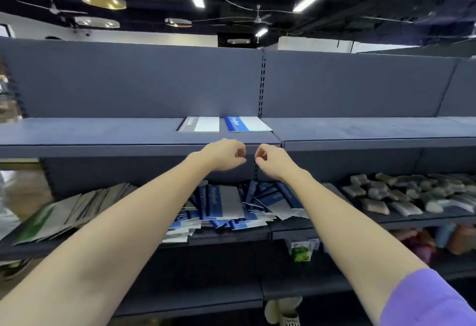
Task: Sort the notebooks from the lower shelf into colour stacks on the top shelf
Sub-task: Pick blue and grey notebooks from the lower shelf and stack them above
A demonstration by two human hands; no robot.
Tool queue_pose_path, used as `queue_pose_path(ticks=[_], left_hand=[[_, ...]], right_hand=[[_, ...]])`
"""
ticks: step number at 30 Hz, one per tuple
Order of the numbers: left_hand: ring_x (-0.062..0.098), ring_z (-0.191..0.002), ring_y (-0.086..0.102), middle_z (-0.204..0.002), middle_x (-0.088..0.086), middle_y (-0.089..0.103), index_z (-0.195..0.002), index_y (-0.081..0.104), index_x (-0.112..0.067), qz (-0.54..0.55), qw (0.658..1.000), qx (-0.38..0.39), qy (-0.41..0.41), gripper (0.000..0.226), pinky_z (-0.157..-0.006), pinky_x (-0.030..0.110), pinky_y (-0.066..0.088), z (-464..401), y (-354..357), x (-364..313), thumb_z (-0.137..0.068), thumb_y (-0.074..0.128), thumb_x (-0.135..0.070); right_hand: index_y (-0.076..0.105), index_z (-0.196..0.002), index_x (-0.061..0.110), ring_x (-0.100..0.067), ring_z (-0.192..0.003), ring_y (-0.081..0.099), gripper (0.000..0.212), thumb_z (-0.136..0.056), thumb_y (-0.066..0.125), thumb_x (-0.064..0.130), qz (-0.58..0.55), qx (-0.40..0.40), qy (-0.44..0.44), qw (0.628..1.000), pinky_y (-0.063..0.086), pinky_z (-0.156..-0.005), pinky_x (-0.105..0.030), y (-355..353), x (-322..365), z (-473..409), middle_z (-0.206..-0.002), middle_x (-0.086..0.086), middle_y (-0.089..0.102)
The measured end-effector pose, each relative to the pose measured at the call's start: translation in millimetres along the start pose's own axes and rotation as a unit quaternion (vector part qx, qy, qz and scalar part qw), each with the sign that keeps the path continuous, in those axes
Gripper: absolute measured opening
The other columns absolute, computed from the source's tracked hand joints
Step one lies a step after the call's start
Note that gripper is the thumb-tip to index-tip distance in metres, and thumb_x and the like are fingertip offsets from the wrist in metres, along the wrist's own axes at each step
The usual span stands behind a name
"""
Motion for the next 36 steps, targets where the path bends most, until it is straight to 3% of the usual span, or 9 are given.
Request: queue_pose_path(ticks=[7, 12, 19, 24, 31, 33, 36], left_hand=[[0.024, -0.106, 0.058, -0.123, 0.001, 0.062, -0.122, 0.059, -0.024, -0.030, 0.991, 0.104, -0.080, 0.032, -0.090, 0.041, 0.051, 64.4, 79.9, 27.7, -0.095, 0.055, -0.040], [0.024, -0.108, 0.058, -0.132, 0.001, 0.058, -0.136, 0.051, -0.023, -0.022, 0.983, 0.135, -0.121, 0.042, -0.091, 0.041, 0.051, 87.5, 123.7, 53.9, -0.098, 0.053, -0.038], [0.025, -0.123, 0.054, -0.139, 0.002, 0.054, -0.140, 0.047, -0.022, -0.010, 0.980, 0.138, -0.142, 0.045, -0.095, 0.041, 0.048, 85.5, 169.9, 100.1, -0.098, 0.050, -0.038], [0.027, -0.125, 0.051, -0.140, 0.005, 0.053, -0.143, 0.045, -0.019, 0.008, 0.984, 0.098, -0.151, 0.046, -0.096, 0.041, 0.047, 76.6, 186.7, 142.0, -0.099, 0.048, -0.032], [0.030, -0.123, 0.053, -0.140, 0.010, 0.054, -0.145, 0.043, -0.023, 0.026, 0.982, 0.092, -0.164, 0.049, -0.094, 0.040, 0.050, 54.3, 203.6, 202.7, -0.098, 0.052, -0.031], [0.031, -0.129, 0.048, -0.146, 0.011, 0.047, -0.149, 0.038, -0.022, 0.027, 0.981, 0.096, -0.169, 0.053, -0.095, 0.039, 0.049, 48.7, 209.8, 216.8, -0.099, 0.051, -0.031], [0.028, -0.149, 0.022, -0.163, 0.006, 0.021, -0.158, 0.019, -0.020, 0.038, 0.977, 0.115, -0.173, 0.069, -0.113, 0.044, 0.037, 44.7, 222.2, 236.1, -0.099, 0.052, -0.034]], right_hand=[[0.058, -0.114, 0.016, -0.025, -0.099, 0.061, 0.018, -0.098, 0.051, 0.021, 0.003, 0.122, -0.005, 0.993, 0.053, -0.090, -0.042, 70.8, -15.1, 57.8, -0.112, -0.005, 0.065], [0.058, -0.120, 0.016, -0.024, -0.105, 0.060, 0.024, -0.099, 0.049, 0.019, 0.010, 0.155, 0.014, 0.988, 0.051, -0.092, -0.041, 114.8, -24.6, 69.8, -0.121, -0.005, 0.063], [0.057, -0.124, 0.016, -0.026, -0.115, 0.055, 0.029, -0.097, 0.052, 0.021, 0.034, 0.182, 0.035, 0.982, 0.047, -0.096, -0.036, 178.7, -37.1, 59.8, -0.129, -0.005, 0.057], [0.056, -0.129, 0.015, -0.030, -0.119, 0.050, 0.033, -0.096, 0.055, 0.024, 0.076, 0.179, 0.026, 0.981, 0.043, -0.100, -0.038, 220.8, -28.8, 37.3, -0.128, -0.010, 0.053], [0.043, -0.144, 0.012, -0.035, -0.128, 0.045, 0.057, -0.095, 0.055, 0.039, 0.129, 0.147, 0.059, 0.979, 0.038, -0.101, -0.038, 265.2, -14.4, -0.5, -0.143, -0.015, 0.046], [0.034, -0.151, 0.014, -0.033, -0.137, 0.037, 0.069, -0.094, 0.056, 0.045, 0.137, 0.161, 0.072, 0.975, 0.034, -0.109, -0.039, 276.6, -16.4, -9.3, -0.154, -0.013, 0.035], [0.027, -0.156, 0.017, -0.031, -0.146, 0.028, 0.077, -0.094, 0.055, 0.054, 0.146, 0.190, 0.079, 0.968, 0.027, -0.118, -0.040, 291.2, -20.7, -18.4, -0.162, -0.010, 0.025]])
Point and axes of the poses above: each hand's wrist, its own z-axis away from the middle knuckle, its own y-axis out of the palm, x = y × z, the point moved 4 cm from there along -z, towards the middle knuckle
